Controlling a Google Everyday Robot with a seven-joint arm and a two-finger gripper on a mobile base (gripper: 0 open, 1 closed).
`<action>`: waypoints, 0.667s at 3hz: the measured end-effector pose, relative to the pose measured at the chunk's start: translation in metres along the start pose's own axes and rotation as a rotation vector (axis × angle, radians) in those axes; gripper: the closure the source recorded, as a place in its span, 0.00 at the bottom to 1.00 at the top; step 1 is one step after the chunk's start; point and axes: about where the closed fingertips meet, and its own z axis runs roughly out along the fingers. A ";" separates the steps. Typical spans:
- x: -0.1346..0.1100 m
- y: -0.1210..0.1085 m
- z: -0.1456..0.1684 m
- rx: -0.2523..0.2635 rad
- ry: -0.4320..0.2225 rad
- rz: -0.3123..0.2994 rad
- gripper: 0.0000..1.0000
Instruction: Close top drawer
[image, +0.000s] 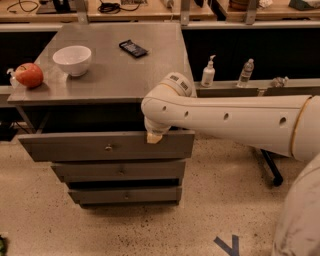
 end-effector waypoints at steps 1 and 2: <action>0.004 -0.017 0.000 0.014 0.023 0.015 0.53; 0.008 -0.025 0.003 0.018 0.030 0.033 0.53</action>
Offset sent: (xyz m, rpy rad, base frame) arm 0.0359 -0.0125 0.0095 -0.0144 -0.0140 -0.0708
